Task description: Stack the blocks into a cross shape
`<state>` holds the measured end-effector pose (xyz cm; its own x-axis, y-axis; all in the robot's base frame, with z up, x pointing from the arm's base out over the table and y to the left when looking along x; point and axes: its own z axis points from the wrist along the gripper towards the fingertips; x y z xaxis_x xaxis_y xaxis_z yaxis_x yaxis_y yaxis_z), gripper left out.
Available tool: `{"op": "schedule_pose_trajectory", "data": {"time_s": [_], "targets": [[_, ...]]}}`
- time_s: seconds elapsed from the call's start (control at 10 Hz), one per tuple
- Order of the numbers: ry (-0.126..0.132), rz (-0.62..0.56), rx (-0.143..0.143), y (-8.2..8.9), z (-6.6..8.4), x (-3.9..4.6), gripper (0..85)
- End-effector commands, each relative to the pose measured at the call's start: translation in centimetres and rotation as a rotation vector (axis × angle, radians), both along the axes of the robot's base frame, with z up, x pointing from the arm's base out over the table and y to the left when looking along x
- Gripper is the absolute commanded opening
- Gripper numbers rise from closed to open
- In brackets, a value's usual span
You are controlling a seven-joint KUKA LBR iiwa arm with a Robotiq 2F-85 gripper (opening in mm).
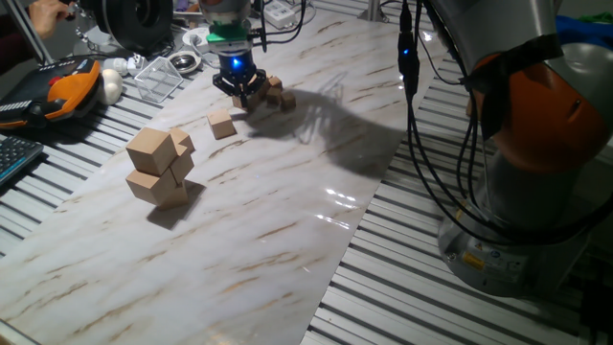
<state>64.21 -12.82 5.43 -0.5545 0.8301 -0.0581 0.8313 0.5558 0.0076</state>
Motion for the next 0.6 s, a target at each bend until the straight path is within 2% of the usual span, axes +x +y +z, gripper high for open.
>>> {"op": "schedule_pose_trajectory", "data": {"time_s": [0.0,0.2,0.5], "targets": [[0.000,-0.003,-0.005,-0.06,0.04,0.04,0.0],[-0.002,-0.011,-0.009,-0.15,0.04,0.03,0.0],[-0.006,-0.031,0.021,0.14,-0.08,-0.19,0.0]]}}
